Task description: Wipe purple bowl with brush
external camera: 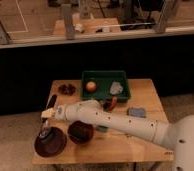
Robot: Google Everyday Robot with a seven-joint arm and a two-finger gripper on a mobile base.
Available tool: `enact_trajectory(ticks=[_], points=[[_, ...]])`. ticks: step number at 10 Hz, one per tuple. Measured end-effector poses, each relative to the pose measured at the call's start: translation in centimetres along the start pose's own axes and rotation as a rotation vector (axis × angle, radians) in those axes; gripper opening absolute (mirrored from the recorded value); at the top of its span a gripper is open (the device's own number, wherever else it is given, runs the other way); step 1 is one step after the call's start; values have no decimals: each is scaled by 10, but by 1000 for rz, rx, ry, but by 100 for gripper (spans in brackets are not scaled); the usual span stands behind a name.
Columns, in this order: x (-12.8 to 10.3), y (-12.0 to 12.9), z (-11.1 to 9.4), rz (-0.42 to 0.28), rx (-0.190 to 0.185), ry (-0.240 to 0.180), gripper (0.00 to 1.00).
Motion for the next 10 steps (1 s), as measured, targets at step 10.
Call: enact_trajectory(ticks=[10], points=[[-13,17,-3,0,-106,-186,0]])
